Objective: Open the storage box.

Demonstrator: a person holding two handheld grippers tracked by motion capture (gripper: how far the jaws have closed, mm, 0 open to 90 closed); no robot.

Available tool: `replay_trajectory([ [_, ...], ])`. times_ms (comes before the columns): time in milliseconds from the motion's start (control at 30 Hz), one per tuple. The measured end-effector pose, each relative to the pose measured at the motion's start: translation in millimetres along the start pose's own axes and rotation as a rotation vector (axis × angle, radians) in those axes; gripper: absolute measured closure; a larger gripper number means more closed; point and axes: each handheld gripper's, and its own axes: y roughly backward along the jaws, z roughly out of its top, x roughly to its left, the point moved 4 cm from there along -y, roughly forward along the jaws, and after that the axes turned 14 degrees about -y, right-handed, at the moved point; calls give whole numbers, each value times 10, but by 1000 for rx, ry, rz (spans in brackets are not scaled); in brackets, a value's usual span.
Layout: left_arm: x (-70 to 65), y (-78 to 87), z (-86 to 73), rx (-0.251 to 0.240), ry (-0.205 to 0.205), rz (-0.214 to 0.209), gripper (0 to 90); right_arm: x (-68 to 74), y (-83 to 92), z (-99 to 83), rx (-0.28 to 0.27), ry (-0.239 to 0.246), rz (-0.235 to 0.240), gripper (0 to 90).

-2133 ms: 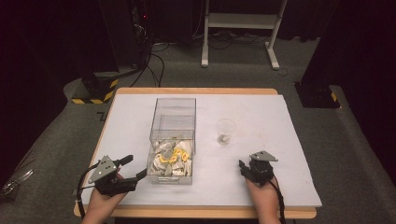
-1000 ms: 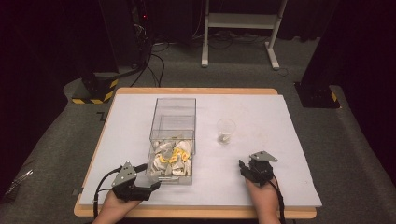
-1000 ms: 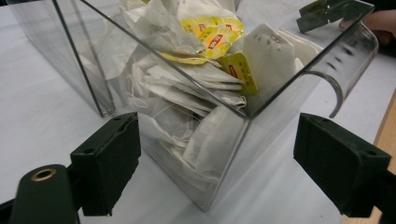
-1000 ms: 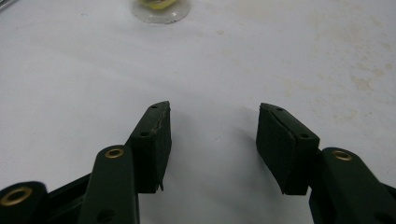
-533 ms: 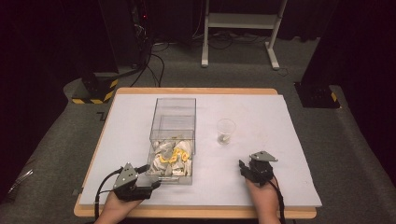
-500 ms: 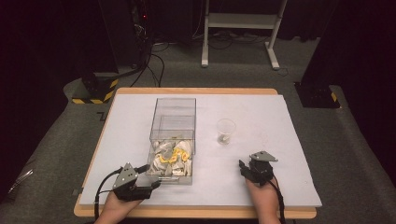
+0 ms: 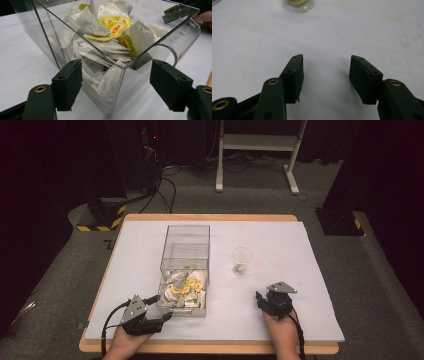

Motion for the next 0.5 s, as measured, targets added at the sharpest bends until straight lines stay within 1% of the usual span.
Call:
replay_trajectory([
  [100, 4, -14, 0, 4, 4, 3, 272, 0, 0, 0, 0, 0, 0, 455],
  [167, 11, -25, -2, 10, -6, 9, 269, -1, 0, 0, 1, -1, 1, 456],
  [233, 3, -44, -1, 18, 0, 12, 262, -6, 1, 1, 6, -2, 4, 456],
  [300, 5, -60, 2, 27, -4, 26, 250, -11, 0, 3, 5, 1, 6, 455],
  [367, 13, -73, 9, 38, -6, 55, 213, -10, -1, 3, 5, -2, 6, 456],
  [433, 19, -84, 13, 42, 0, 73, 189, -10, -1, 3, 5, -2, 6, 456],
  [500, 34, -94, 10, 47, 7, 82, 163, -11, 0, 4, 7, -2, 7, 456],
])
